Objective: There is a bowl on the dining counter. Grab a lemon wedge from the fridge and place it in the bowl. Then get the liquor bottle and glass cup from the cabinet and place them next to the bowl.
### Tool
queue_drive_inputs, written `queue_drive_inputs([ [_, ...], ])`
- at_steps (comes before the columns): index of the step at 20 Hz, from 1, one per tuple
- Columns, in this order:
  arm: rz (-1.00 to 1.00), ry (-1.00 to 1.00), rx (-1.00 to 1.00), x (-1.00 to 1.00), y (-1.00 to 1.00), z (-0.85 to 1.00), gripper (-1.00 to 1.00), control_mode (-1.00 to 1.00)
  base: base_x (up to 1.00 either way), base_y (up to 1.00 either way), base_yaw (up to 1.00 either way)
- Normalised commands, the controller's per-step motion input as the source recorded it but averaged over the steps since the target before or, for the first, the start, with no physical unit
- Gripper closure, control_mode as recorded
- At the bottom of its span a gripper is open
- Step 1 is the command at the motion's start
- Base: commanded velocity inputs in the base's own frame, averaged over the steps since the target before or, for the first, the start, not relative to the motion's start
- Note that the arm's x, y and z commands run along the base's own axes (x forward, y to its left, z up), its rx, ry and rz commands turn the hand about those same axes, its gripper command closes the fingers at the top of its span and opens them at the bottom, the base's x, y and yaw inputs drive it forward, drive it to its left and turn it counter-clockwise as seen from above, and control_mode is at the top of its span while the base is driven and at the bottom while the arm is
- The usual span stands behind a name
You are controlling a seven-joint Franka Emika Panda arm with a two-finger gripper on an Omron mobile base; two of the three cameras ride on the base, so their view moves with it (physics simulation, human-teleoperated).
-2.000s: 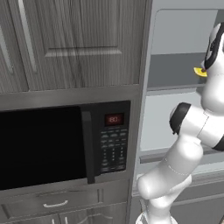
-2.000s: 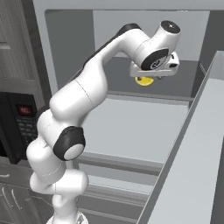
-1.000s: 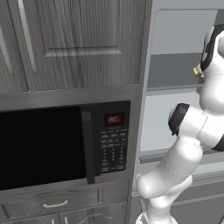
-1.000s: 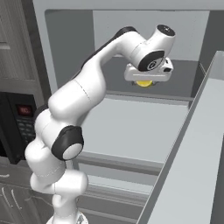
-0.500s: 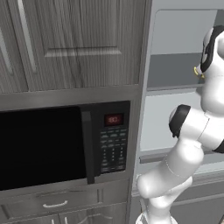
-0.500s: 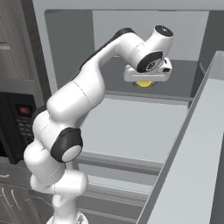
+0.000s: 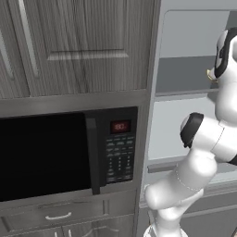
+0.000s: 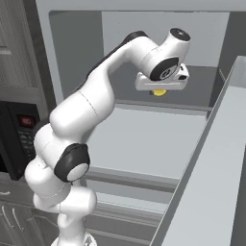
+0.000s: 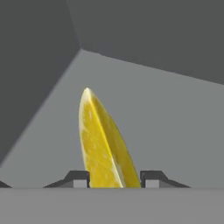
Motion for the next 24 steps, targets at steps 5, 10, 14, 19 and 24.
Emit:
queue_drive_inputs([
  [5, 0.00, -0.16, -0.02, -0.70, 0.01, 0.11, 1.00, -1.00, 0.00, 0.00, 0.00],
  [10, -0.02, -0.14, -0.06, -0.78, 0.25, 0.04, 1.00, -1.00, 0.00, 0.00, 0.00],
  [14, -0.06, -0.09, -0.12, -0.83, 0.52, 0.01, 1.00, -1.00, 0.00, 0.00, 0.00],
  [19, -0.18, -0.05, -0.22, -0.91, 0.49, 0.22, 1.00, -1.00, 0.00, 0.00, 0.00],
  [24, -0.23, -0.03, -0.20, -0.85, 0.42, 0.33, 1.00, -1.00, 0.00, 0.00, 0.00],
])
